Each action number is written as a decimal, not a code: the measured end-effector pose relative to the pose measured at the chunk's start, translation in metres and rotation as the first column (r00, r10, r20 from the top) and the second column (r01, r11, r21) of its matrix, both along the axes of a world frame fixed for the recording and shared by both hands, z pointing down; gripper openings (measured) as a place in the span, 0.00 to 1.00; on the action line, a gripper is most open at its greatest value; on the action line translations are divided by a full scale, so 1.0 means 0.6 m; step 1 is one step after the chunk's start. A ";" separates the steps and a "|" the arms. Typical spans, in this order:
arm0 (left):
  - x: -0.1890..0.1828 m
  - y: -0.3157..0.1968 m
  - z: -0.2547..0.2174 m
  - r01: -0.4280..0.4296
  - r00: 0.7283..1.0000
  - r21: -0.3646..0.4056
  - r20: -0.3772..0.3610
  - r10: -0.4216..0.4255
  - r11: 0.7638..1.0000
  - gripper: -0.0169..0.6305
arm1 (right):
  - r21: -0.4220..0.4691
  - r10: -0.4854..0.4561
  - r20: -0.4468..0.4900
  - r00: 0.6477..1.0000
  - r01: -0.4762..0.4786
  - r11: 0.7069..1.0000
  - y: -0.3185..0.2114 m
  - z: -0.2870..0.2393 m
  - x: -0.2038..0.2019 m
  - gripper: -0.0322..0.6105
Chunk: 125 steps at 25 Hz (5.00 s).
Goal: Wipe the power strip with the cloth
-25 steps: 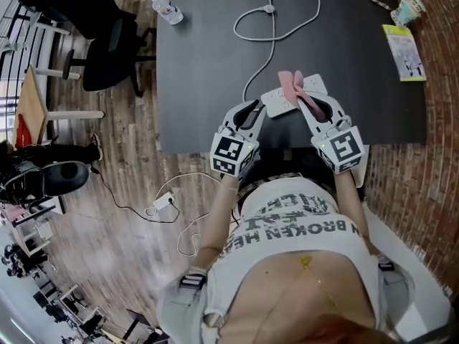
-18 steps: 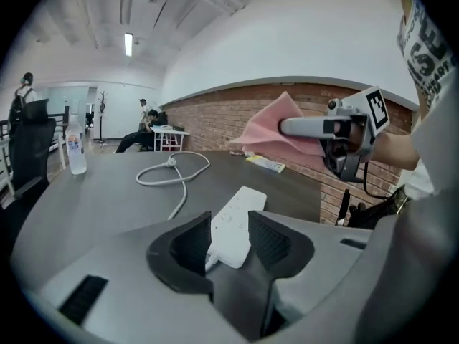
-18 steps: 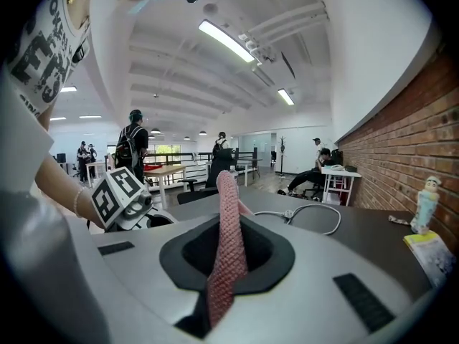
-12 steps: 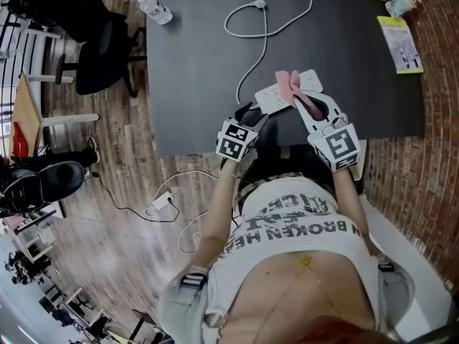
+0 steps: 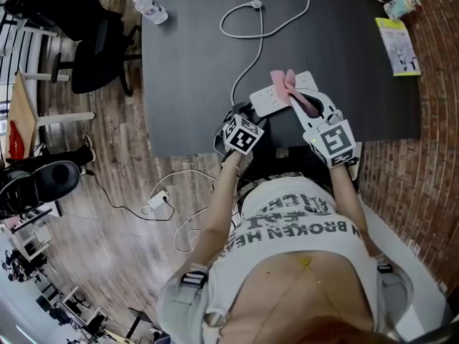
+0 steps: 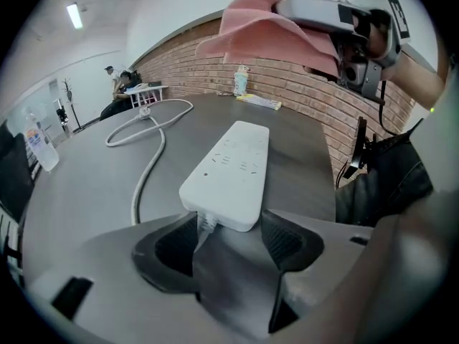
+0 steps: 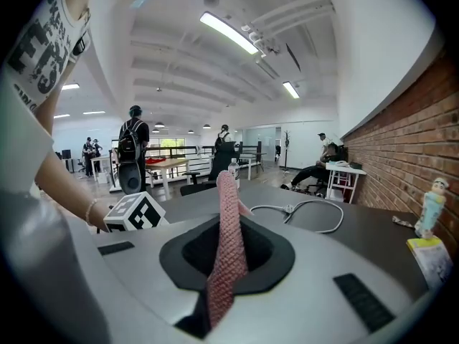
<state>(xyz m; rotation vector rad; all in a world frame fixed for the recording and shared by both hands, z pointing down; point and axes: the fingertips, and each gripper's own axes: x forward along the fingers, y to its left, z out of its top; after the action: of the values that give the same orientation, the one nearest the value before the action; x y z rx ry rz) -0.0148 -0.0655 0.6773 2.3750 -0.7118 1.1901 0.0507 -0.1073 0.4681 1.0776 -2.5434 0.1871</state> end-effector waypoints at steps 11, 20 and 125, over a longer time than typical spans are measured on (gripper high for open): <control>0.004 -0.004 0.013 -0.035 0.998 -0.023 0.050 0.036 0.999 0.43 | -0.047 -0.123 -0.053 0.991 0.121 0.992 -0.014 0.055 -0.043 0.08; 0.007 -0.002 0.015 -0.041 0.998 -0.038 0.043 0.042 0.998 0.43 | -0.120 -0.268 -0.086 0.960 0.257 0.959 -0.014 0.128 -0.109 0.08; 0.008 0.003 0.012 -0.057 0.997 -0.056 0.044 0.059 0.997 0.43 | -0.276 -0.172 -0.394 0.903 0.062 0.959 -0.088 0.294 0.090 0.08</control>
<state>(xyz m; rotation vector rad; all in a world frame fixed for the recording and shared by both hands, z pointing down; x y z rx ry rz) -0.0101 -0.0636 0.6844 2.3443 -0.6203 1.2756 0.1048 -0.1601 0.6445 0.7636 -2.1219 0.2219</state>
